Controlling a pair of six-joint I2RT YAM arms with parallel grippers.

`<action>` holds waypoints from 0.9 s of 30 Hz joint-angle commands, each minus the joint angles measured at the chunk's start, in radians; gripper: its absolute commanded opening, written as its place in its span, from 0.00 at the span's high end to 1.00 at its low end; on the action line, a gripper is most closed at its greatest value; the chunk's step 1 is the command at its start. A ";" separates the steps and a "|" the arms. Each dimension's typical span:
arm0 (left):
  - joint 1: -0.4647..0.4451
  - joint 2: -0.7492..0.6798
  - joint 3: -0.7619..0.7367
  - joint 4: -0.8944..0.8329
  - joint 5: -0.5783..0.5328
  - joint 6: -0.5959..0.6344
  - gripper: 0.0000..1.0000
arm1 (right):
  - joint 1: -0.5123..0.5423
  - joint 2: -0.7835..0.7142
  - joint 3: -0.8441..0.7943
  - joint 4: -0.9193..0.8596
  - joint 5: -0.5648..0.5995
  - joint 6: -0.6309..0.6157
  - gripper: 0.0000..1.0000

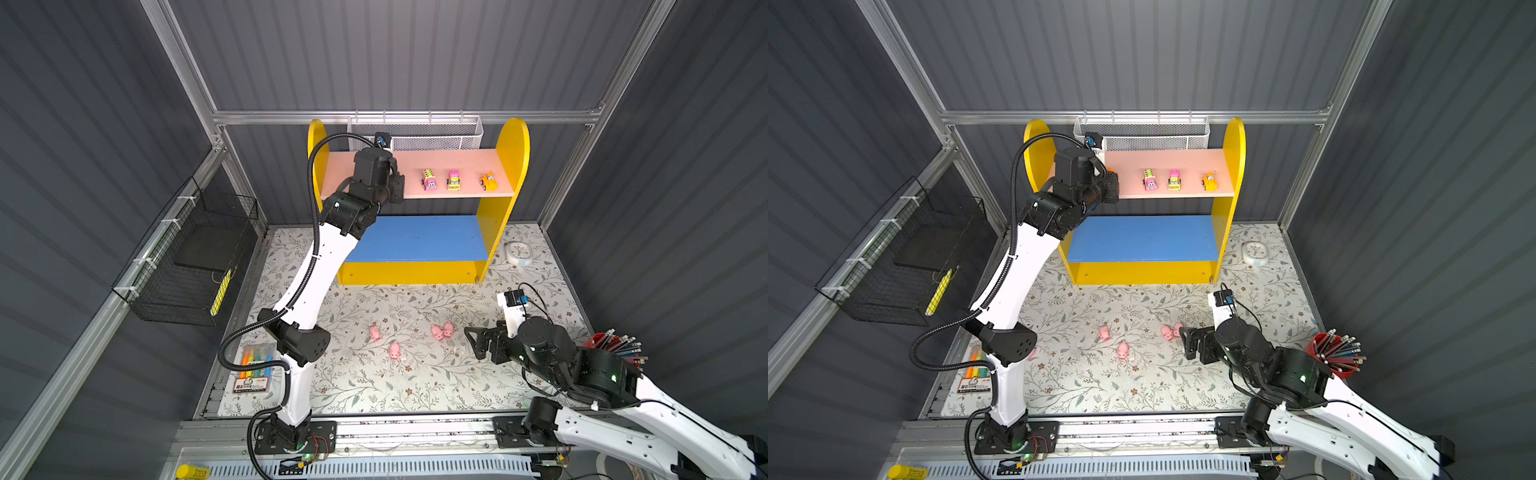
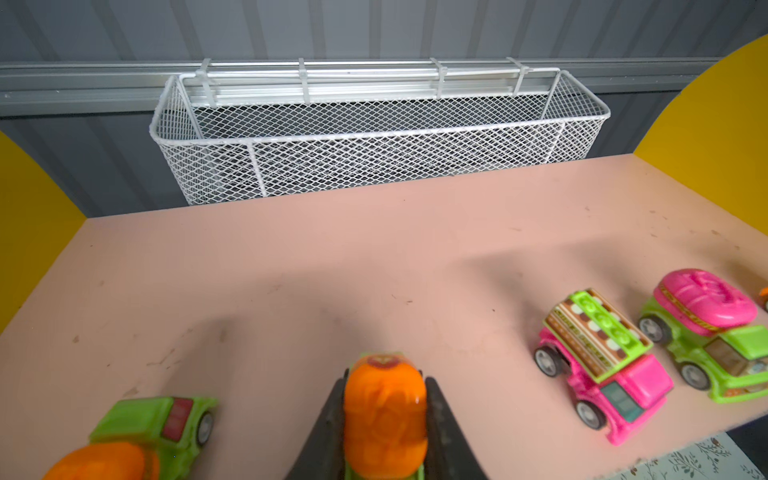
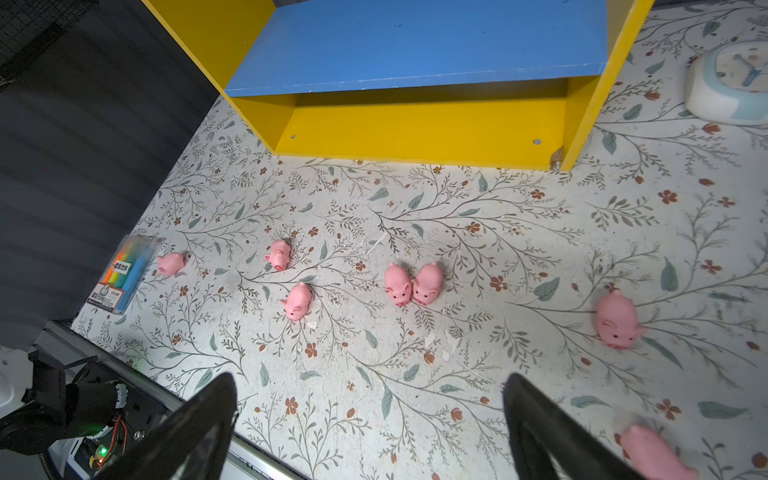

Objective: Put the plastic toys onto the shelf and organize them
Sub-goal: 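Lower the car onto the pink shelf beside the other cars, open left gripper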

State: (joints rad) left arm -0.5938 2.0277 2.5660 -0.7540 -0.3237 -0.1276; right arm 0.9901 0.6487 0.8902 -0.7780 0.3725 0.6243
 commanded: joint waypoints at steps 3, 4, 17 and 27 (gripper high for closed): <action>0.008 0.011 -0.010 0.018 0.018 -0.010 0.71 | -0.002 -0.015 -0.007 -0.020 0.026 -0.002 0.01; 0.009 0.012 -0.011 0.016 0.017 -0.010 0.70 | -0.004 -0.014 -0.007 -0.021 0.026 -0.002 0.01; 0.009 -0.009 -0.055 0.042 0.023 -0.006 0.66 | -0.006 -0.015 -0.002 -0.030 0.028 0.000 0.01; 0.011 -0.001 -0.043 0.051 0.042 -0.009 0.57 | -0.006 -0.008 0.000 -0.033 0.034 0.000 0.01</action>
State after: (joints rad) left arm -0.5938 2.0296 2.5229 -0.7097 -0.3019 -0.1295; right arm 0.9890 0.6380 0.8902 -0.7906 0.3897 0.6247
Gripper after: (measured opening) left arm 0.423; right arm 0.990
